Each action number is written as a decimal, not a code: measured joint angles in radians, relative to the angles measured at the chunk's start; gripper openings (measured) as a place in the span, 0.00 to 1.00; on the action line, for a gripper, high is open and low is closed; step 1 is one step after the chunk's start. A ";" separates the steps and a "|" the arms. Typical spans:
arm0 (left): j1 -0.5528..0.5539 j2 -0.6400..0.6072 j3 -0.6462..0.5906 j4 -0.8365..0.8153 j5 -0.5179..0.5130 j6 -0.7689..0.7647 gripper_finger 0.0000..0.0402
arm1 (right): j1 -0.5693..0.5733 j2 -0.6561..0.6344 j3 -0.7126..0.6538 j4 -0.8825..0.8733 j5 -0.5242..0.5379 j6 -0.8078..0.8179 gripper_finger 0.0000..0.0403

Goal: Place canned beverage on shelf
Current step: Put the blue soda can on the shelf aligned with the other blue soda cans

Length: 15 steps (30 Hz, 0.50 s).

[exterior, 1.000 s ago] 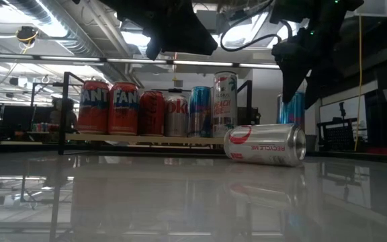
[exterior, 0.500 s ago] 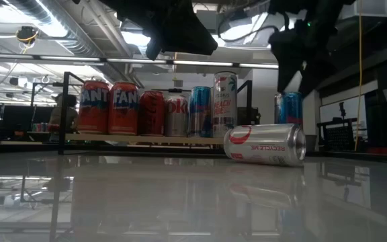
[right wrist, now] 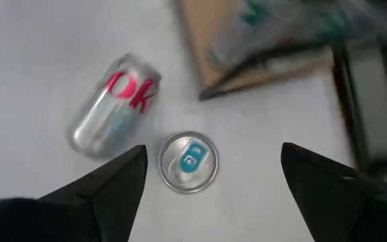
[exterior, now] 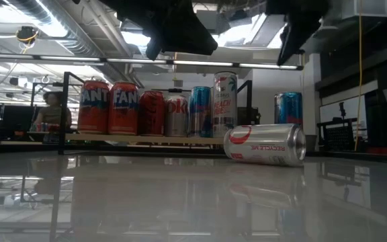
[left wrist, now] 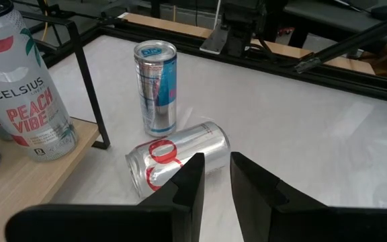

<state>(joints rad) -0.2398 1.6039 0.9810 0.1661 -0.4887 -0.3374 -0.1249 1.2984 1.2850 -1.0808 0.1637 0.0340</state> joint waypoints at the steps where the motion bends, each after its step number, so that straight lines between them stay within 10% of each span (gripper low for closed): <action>1: 0.000 0.000 0.000 0.000 0.000 0.000 0.16 | 0.000 0.000 0.003 0.005 -0.012 -0.095 0.82; 7: 0.000 0.000 0.000 0.000 0.000 0.000 0.16 | -0.029 0.004 0.003 -0.032 -0.185 -0.536 0.82; 15: 0.000 0.000 0.000 -0.002 0.000 0.007 0.16 | -0.074 0.009 0.002 -0.016 -0.270 -0.687 0.82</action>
<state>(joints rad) -0.2398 1.6039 0.9810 0.1641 -0.4889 -0.3304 -0.1993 1.3071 1.2873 -1.0972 -0.1063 -0.6532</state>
